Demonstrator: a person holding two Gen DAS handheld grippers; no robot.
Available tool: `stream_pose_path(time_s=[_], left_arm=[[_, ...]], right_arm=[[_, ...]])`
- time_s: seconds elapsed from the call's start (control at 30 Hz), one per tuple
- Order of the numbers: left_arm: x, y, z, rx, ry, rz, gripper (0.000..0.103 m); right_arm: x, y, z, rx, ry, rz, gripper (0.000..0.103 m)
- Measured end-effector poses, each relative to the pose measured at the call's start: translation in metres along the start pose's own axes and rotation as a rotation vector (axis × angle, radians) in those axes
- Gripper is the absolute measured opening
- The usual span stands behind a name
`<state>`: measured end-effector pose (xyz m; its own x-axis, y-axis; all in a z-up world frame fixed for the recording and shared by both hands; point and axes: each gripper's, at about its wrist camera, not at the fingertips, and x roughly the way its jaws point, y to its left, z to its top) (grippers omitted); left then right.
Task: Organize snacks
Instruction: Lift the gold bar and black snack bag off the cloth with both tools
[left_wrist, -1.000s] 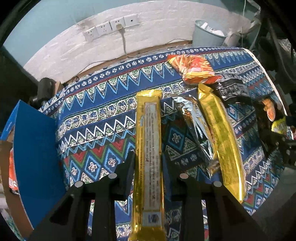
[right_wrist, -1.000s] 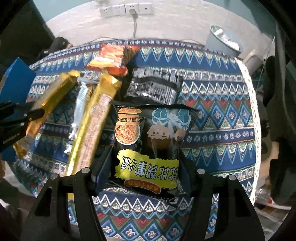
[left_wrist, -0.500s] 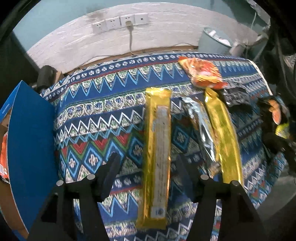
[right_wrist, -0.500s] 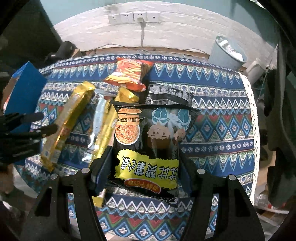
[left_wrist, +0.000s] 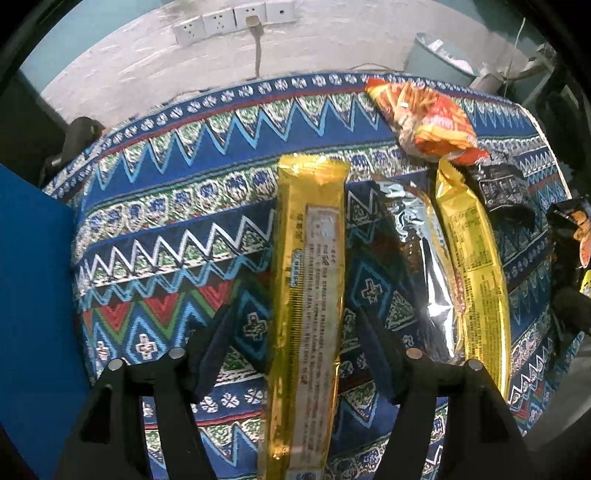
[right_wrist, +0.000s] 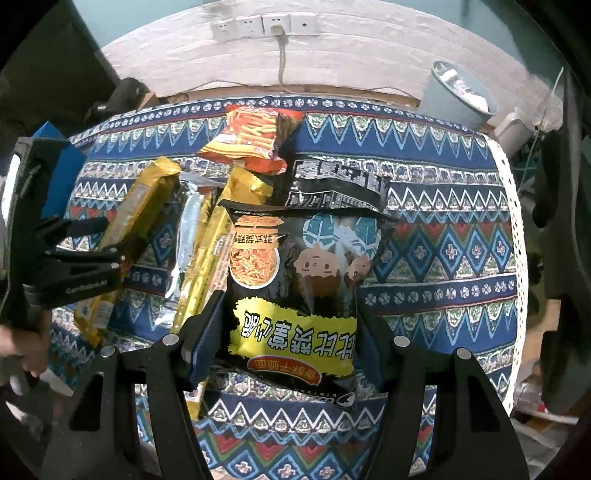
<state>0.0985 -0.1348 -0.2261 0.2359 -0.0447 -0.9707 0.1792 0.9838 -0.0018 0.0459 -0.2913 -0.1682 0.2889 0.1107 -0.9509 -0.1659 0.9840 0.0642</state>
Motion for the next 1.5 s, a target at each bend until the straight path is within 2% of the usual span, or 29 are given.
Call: stream_pose_path(time_s=[0.1, 0.13, 0.17, 0.53, 0.9, 1.2, 1.5], left_arm=[[0.001, -0.004, -0.001, 0.024, -0.018, 0.018, 0.049], [0.001, -0.005, -0.002, 0.031, -0.020, 0.025, 0.039], [0.001, -0.006, -0.002, 0.037, -0.022, 0.020, 0.033], [-0.026, -0.005, -0.011, 0.031, -0.035, 0.022, 0.031], [-0.086, -0.003, -0.033, 0.084, -0.122, 0.001, 0.029], [-0.122, 0.007, -0.037, 0.091, -0.191, -0.014, 0.029], [-0.158, 0.028, -0.043, 0.082, -0.255, 0.029, 0.029]], right_arm=[[0.001, -0.001, 0.001, 0.004, 0.000, 0.002, 0.065], [0.001, -0.001, 0.001, 0.004, -0.001, 0.004, 0.065], [0.001, -0.001, 0.001, 0.005, 0.000, 0.005, 0.065], [-0.007, 0.004, 0.003, -0.010, -0.019, 0.009, 0.065], [-0.018, 0.022, 0.009, -0.049, -0.046, 0.009, 0.065], [-0.033, 0.049, 0.013, -0.101, -0.083, 0.012, 0.065], [-0.058, 0.081, 0.020, -0.166, -0.141, 0.033, 0.065]])
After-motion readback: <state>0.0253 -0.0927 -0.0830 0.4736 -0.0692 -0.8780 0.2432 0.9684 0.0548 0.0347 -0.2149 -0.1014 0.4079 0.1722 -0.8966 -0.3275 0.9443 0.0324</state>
